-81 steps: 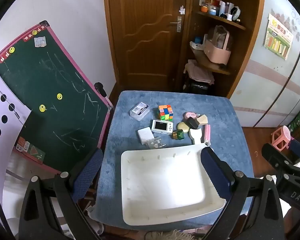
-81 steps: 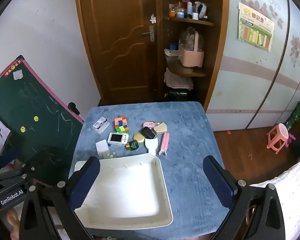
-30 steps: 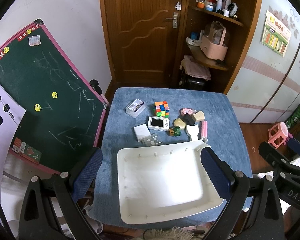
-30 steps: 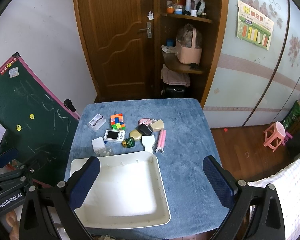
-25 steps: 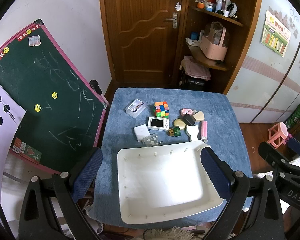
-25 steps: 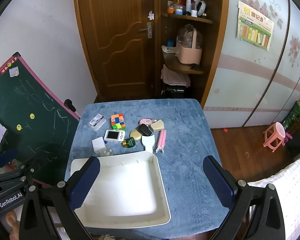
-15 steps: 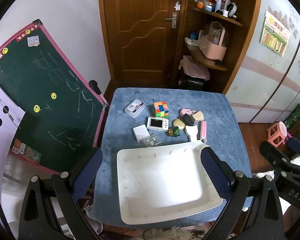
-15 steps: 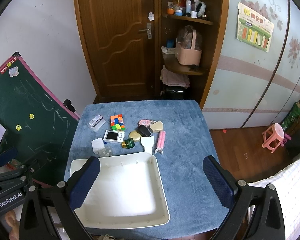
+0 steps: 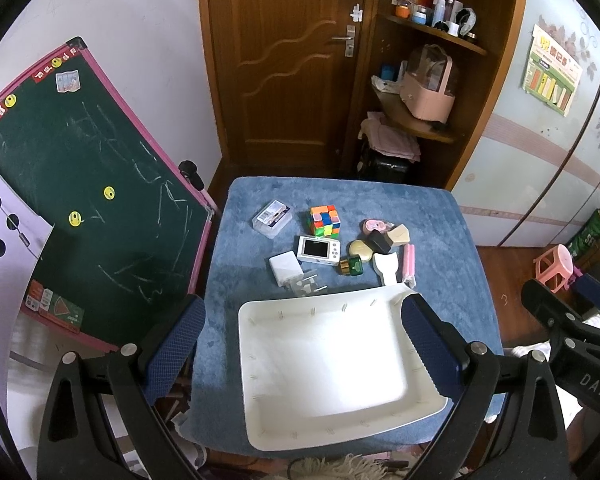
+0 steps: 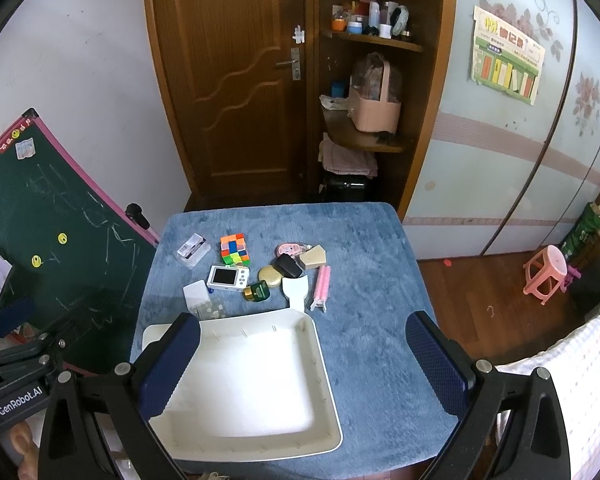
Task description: Organize rigid objects
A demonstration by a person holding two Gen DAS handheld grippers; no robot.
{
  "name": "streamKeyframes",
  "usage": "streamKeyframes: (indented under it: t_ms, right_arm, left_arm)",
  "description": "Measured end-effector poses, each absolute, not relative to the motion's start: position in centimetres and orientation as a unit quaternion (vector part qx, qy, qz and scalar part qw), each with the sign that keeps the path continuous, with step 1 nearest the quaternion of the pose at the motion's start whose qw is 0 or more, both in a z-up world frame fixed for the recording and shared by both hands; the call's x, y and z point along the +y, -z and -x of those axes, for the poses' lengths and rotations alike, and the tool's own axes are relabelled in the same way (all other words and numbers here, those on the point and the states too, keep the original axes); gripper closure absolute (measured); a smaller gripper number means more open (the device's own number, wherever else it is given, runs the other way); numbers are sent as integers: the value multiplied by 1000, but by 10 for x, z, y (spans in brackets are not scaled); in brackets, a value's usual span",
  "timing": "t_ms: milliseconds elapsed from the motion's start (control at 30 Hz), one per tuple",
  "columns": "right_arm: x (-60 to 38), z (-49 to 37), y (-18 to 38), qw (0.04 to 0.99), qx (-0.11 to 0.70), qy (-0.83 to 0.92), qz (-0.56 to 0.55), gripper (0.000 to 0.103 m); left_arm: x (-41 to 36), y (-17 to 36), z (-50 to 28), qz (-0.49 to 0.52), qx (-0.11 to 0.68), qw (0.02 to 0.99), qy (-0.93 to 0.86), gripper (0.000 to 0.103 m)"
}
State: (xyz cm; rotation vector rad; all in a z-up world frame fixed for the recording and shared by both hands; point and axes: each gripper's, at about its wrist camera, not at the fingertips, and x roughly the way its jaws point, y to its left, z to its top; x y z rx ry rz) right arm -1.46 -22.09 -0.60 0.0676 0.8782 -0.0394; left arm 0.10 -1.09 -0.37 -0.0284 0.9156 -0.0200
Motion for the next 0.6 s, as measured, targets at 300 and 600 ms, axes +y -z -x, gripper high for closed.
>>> streamKeyframes:
  t_ms: [300, 600]
  right_arm:
    - [-218, 14, 1, 906, 422, 24, -37, 0]
    - [-207, 15, -7, 908, 414, 37, -44, 0]
  left_arm:
    - [-1, 0, -6, 13, 442, 897, 15, 4]
    - [10, -5, -13, 8, 436, 899, 23, 4]
